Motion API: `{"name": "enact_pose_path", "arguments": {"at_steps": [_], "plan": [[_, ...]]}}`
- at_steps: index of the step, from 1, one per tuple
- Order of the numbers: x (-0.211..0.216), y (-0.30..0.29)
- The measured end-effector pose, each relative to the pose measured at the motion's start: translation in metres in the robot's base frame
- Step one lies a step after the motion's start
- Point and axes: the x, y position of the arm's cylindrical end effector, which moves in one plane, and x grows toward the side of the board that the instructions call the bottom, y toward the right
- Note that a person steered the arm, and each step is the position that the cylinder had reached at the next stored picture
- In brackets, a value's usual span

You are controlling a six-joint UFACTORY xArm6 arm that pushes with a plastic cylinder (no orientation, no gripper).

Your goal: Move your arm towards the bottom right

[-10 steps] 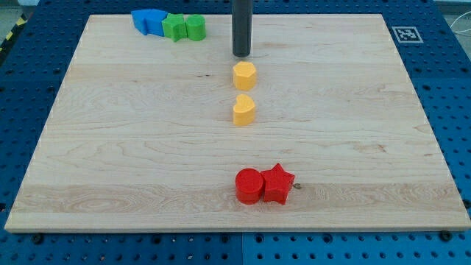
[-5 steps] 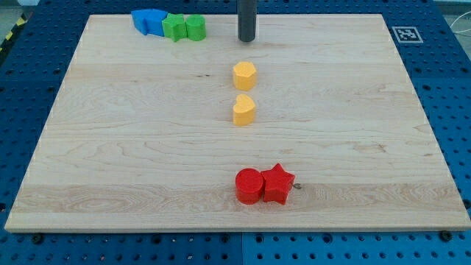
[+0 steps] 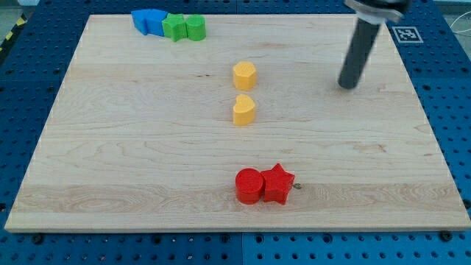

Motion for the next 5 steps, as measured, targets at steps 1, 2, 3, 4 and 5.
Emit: {"name": "enact_pose_path", "arguments": {"at_steps": [1,2,3,4,5], "plan": [[0.055,0.01],[0.117,0.01],[0.165,0.004],[0.206,-0.024],[0.207,-0.065]]}}
